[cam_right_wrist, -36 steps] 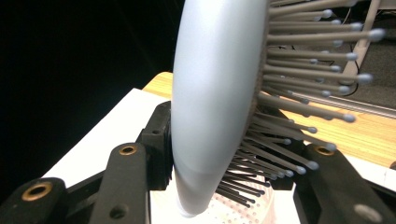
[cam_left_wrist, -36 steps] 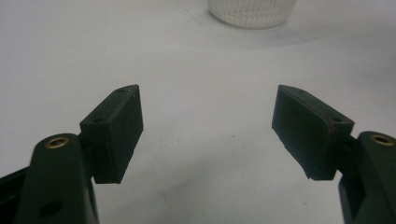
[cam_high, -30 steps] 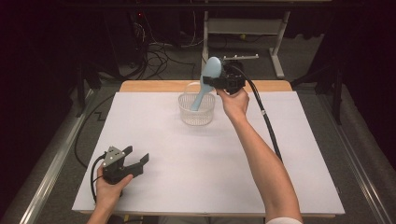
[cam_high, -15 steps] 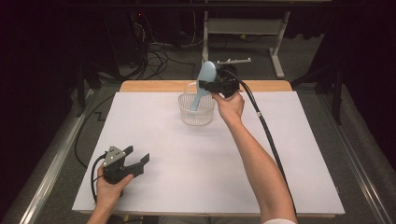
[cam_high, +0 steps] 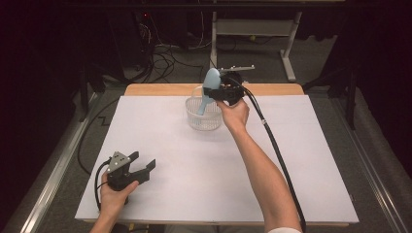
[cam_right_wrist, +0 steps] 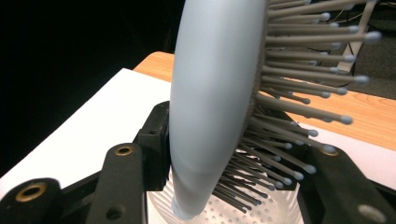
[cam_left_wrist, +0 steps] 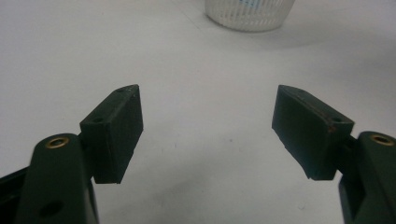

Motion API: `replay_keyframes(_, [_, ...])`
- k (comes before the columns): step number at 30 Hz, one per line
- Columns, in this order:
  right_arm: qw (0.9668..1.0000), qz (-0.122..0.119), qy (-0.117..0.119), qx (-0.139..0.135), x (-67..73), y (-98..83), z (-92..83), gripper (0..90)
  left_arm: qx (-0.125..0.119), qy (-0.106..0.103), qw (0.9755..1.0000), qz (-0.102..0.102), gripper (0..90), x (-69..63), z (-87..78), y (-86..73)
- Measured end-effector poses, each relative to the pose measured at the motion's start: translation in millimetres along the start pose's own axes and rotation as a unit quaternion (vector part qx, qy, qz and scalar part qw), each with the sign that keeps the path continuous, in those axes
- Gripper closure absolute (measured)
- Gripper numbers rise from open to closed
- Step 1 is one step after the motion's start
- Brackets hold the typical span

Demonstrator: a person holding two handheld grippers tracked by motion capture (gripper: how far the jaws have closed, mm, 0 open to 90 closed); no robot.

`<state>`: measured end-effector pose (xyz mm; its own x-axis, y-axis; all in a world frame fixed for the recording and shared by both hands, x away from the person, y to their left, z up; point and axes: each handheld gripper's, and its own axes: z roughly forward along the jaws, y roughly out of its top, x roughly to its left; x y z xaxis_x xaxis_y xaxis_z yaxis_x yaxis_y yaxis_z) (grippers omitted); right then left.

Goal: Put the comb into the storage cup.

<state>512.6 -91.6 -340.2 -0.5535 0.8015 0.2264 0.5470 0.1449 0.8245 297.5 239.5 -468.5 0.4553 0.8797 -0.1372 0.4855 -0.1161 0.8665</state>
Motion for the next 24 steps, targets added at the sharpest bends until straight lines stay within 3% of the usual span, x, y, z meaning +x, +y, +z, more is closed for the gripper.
replay_keyframes(24, [0.9998,0.014,-0.012,0.004,-9.9,-15.6,10.4,48.4,-0.001,0.000,1.0000,0.001,25.7,0.6,0.1,0.2])
